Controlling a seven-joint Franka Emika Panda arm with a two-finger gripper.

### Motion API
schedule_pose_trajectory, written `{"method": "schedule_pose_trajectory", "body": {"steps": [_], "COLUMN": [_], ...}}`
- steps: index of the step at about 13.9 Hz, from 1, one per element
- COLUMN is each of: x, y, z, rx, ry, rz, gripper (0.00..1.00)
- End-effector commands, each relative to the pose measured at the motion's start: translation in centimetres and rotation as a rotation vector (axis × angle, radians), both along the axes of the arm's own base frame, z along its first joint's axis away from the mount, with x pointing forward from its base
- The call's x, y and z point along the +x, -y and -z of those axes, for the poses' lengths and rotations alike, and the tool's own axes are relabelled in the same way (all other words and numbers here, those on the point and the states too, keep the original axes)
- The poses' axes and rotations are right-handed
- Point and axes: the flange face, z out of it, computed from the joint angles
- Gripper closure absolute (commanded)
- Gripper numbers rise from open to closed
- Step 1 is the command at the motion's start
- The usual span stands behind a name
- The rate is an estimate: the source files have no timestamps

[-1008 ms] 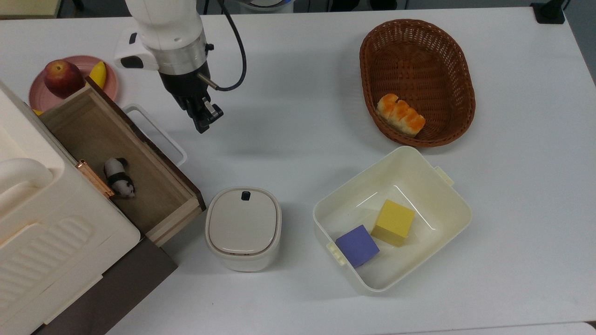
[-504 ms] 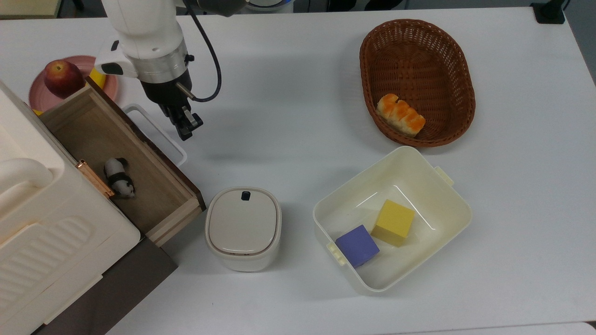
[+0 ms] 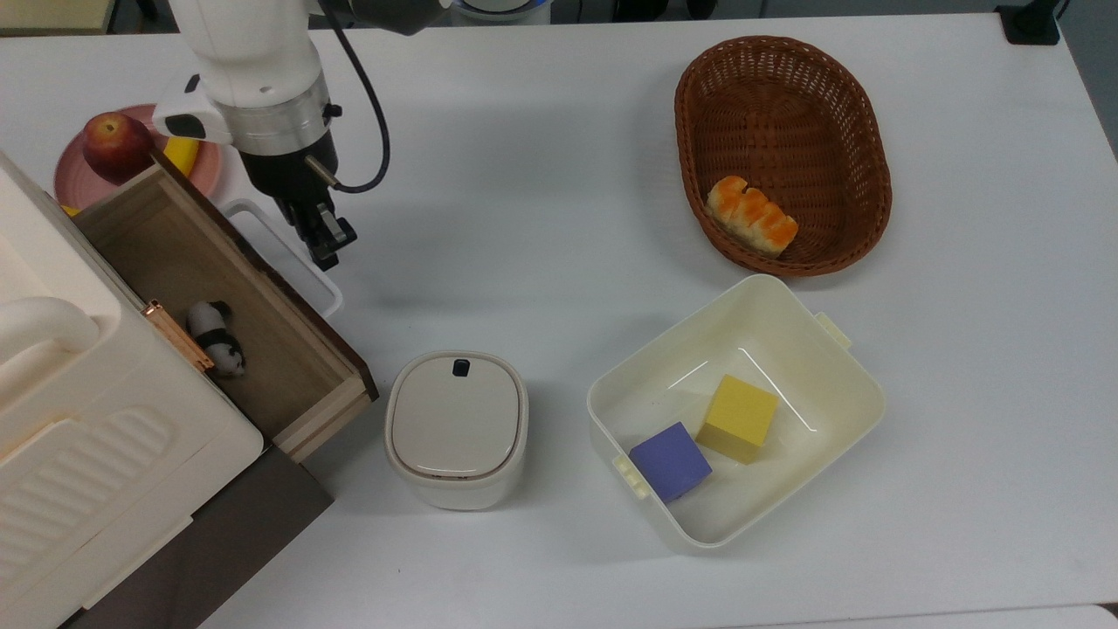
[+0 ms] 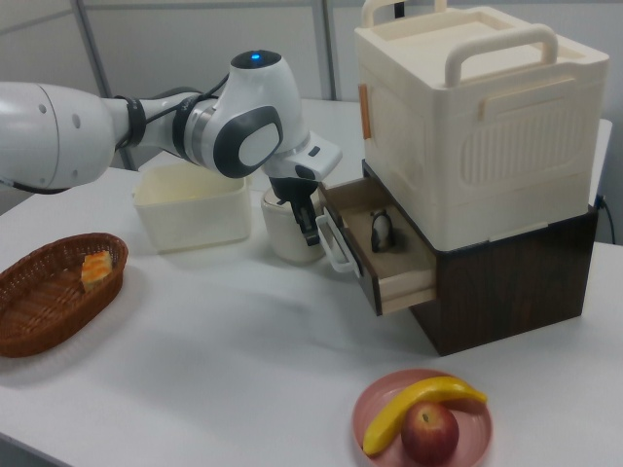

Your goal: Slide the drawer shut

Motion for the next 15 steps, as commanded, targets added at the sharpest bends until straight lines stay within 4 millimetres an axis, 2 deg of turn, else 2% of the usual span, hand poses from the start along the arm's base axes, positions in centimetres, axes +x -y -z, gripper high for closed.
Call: {"method": "schedule_pose_trajectory", "body": {"steps": [1, 2, 4, 15], "x": [1.2, 1.4, 1.4, 1.5], "y": [2.2, 2.4, 3.2, 6.1], "z": [-0.2, -0.3, 0.8, -0.5], "rx": [-0.014, -0.021, -0.034, -0.064], "ry": [0.060, 0.080, 0.067, 0.177], "rz": [0.020, 0.023, 0.025, 0.069], "gripper": [1.00, 1.00, 1.00, 1.00]}}
